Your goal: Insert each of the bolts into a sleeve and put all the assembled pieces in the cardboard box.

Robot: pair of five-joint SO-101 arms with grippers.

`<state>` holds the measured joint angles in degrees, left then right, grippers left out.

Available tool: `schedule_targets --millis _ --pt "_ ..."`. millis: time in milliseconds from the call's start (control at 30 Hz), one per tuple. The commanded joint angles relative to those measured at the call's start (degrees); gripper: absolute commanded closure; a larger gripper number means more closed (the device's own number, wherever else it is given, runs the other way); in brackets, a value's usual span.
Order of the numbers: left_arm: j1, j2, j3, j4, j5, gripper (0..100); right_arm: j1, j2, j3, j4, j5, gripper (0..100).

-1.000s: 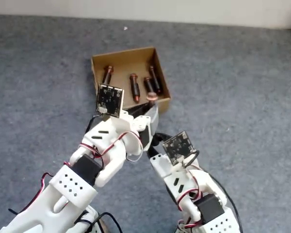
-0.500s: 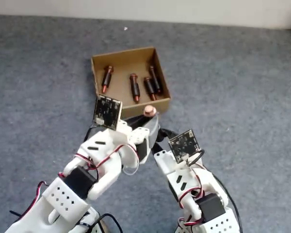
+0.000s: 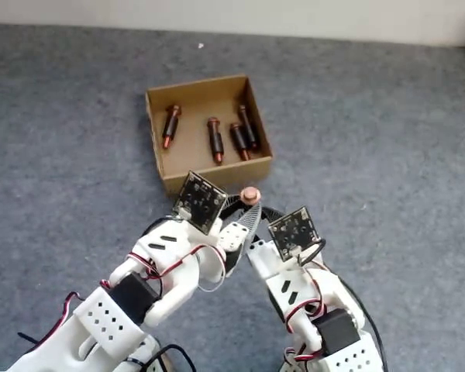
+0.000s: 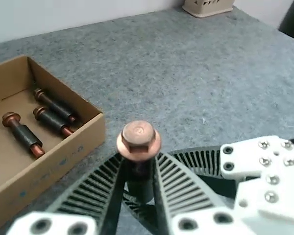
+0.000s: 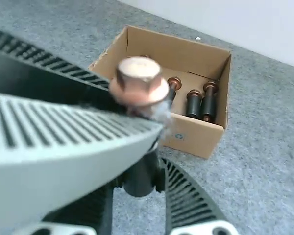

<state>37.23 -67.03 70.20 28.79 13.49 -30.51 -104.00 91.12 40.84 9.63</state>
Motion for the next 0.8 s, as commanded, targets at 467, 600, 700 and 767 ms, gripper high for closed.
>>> schedule_targets --millis 467,600,700,767 --pt "-1.6 -1.5 -0.2 3.2 -1.8 82 1.1 -1.3 -0.6 -2.2 0.4 99.4" --pt "-3.3 -1.5 -4.0 7.6 -1.8 82 1.1 -1.3 -0.6 -2.2 0.4 99.4" --pt "-5.9 -1.5 -7.5 11.4 -1.8 82 1.1 -1.3 -0.6 -2.2 0.4 99.4" --pt "-7.5 -1.6 -9.2 13.5 -1.8 82 1.1 -1.3 -0.6 -2.2 0.4 99.4"
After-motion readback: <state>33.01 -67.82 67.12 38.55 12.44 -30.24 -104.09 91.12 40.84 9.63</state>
